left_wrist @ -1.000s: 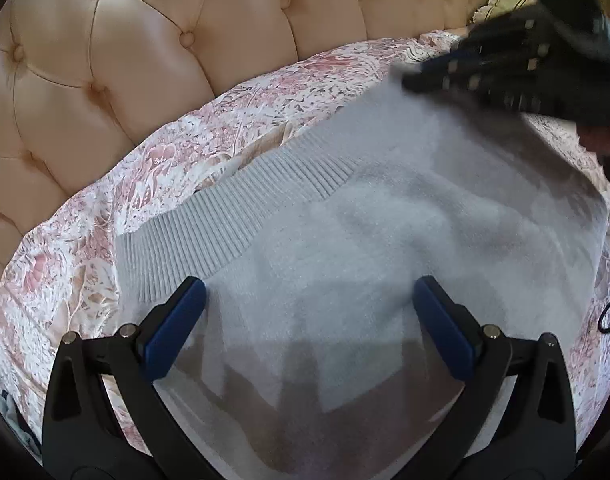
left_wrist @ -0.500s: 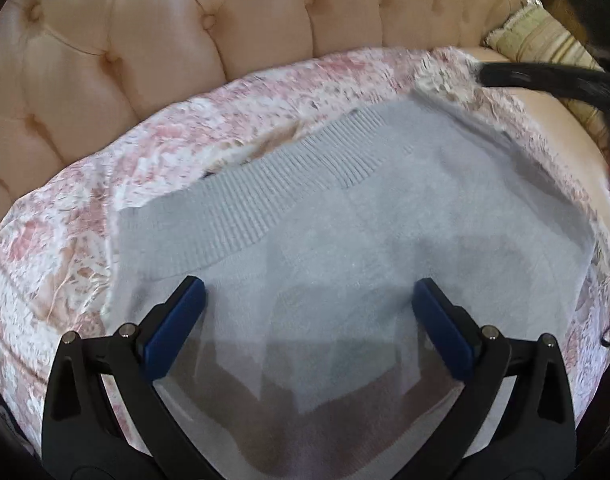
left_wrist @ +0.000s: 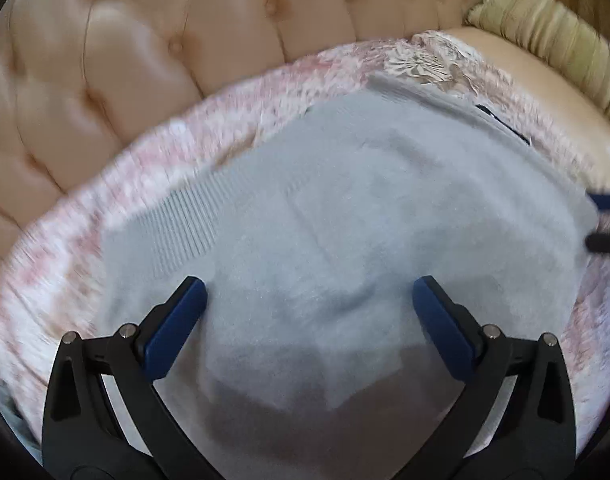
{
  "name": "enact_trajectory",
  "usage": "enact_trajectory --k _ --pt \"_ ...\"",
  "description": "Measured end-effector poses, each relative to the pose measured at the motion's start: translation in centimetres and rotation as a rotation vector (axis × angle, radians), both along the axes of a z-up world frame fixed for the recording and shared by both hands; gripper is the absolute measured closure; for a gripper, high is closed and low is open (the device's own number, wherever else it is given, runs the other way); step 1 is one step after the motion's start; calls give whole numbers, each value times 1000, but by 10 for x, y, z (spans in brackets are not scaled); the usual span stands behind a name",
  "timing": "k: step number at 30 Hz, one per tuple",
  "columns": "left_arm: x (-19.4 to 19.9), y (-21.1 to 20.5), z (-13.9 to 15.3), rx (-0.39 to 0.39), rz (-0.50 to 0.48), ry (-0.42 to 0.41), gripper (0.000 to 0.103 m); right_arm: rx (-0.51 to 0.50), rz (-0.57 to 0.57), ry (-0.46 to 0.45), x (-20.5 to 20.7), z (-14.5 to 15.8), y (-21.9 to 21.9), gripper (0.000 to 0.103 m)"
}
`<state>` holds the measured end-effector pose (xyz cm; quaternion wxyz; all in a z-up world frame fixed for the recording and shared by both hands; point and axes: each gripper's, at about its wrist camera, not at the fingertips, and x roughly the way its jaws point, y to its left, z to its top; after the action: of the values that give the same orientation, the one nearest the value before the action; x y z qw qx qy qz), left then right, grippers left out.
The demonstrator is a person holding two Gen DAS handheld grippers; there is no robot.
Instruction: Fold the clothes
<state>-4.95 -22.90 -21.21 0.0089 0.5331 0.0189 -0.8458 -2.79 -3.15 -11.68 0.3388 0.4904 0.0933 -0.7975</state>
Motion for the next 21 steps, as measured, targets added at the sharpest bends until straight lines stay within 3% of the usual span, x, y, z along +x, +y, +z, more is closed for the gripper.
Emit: enact_trajectory --k 6,9,14,16,17,19,21 --pt "-8 5 3 -49 -26 -63 0 -40 25 36 19 10 -1 59" --pt "-9 5 0 -47 -23 -87 0 37 6 117 31 9 3 59" --pt "-7 7 -1 -56 9 -100 0 127 50 161 24 -6 -10 61" --pt "-6 11 0 -87 10 -99 0 136 74 186 24 -6 -19 79" --pt "-6 13 1 -106 5 -100 0 140 84 202 24 -6 -23 84" --pt "-8 16 2 -131 -4 -108 0 185 53 238 23 -4 -22 87" --pt "-8 17 2 -139 -3 -113 0 151 -25 208 17 -3 -10 87"
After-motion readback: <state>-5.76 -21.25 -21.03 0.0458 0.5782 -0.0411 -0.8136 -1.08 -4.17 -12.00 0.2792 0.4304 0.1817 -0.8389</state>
